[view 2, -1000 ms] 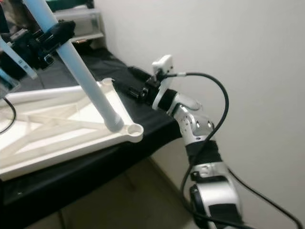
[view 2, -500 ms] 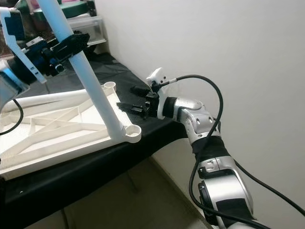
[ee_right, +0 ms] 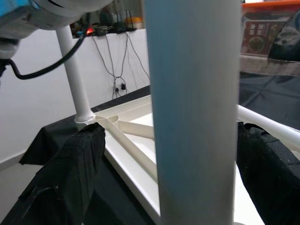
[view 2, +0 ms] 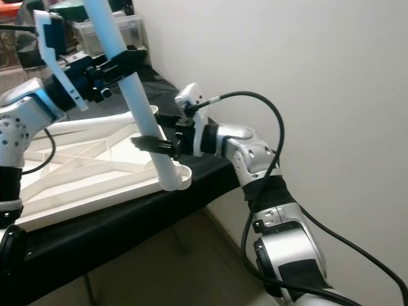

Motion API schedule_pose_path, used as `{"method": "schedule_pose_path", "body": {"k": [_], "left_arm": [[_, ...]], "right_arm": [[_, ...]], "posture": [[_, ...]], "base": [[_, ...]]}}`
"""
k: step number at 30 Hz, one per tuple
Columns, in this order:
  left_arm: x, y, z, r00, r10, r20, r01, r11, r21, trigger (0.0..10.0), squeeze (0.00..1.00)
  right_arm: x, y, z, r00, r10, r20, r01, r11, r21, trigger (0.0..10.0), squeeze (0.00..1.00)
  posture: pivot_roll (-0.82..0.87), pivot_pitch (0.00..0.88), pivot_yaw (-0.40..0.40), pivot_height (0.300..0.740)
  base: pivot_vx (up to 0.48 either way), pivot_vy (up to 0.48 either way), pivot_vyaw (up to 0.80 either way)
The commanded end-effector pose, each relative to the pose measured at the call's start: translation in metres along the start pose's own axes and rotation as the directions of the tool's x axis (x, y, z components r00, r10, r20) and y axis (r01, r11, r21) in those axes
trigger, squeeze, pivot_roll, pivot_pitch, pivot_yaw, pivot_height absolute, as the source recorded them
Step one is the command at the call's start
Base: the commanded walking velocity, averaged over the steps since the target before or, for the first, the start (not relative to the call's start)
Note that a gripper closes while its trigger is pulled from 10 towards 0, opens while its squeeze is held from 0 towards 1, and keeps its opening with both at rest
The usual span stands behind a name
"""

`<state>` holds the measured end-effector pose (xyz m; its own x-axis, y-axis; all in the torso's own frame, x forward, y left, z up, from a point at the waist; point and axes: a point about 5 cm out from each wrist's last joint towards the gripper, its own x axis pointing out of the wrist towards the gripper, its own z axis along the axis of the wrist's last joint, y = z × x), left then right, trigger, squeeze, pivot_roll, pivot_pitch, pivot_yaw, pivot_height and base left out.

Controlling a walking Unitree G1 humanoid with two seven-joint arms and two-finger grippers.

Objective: Building children table

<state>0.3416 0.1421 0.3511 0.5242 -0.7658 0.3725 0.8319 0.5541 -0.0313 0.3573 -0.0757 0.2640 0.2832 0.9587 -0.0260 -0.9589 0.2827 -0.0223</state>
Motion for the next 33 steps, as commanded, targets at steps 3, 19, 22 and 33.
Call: {"method": "schedule_pose_path", "body": {"k": [3,19,22,33], "left_arm": [[0.007,-0.001,0.004,1.000,-0.010,0.017,0.010,1.000,0.017,10.0,0.00],[0.012,0.002,0.002,0.999,-0.021,0.026,0.021,1.000,0.009,10.0,0.00],[0.012,0.002,0.001,0.999,-0.021,0.027,0.020,1.000,0.007,10.0,0.00],[0.013,0.002,-0.002,0.999,-0.019,0.029,0.019,1.000,0.001,10.0,0.00]], "right_arm": [[0.013,0.002,-0.003,0.998,-0.011,-0.059,0.012,1.000,0.003,10.0,0.00],[0.025,-0.004,-0.011,0.986,-0.098,-0.138,0.104,0.994,0.036,10.0,0.00],[0.026,-0.005,-0.010,0.986,-0.102,-0.134,0.108,0.993,0.038,10.0,0.00],[0.030,-0.007,-0.005,0.986,-0.122,-0.113,0.127,0.991,0.043,10.0,0.00]], "posture": [[0.04,0.000,0.030,0.740],[0.04,0.000,0.032,0.740],[0.04,0.000,0.032,0.740],[0.05,0.000,0.030,0.740]], "base": [[0.000,0.000,0.00],[0.000,0.000,0.00],[0.000,0.000,0.00],[0.000,0.000,0.00]]}}
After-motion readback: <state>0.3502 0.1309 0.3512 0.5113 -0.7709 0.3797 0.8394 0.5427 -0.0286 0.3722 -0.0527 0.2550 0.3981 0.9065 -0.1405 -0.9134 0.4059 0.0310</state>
